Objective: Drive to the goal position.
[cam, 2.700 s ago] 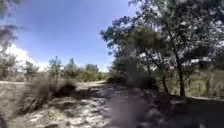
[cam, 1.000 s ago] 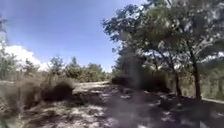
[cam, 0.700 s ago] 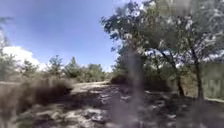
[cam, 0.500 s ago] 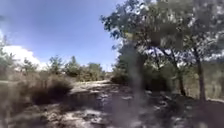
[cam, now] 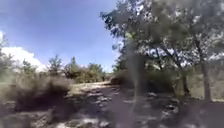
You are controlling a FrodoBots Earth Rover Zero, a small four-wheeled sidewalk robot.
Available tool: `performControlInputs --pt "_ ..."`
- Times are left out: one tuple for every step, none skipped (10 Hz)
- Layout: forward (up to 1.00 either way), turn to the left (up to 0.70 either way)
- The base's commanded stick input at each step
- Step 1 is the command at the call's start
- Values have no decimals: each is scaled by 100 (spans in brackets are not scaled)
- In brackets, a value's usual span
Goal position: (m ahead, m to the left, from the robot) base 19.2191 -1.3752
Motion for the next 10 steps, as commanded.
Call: performControlInputs --pt "44 2" --pt "44 2" --pt "44 2" --pt "44 2" --pt "44 2" --pt "44 2" --pt "44 2" --pt "44 2" --pt "44 2" --pt "44 2"
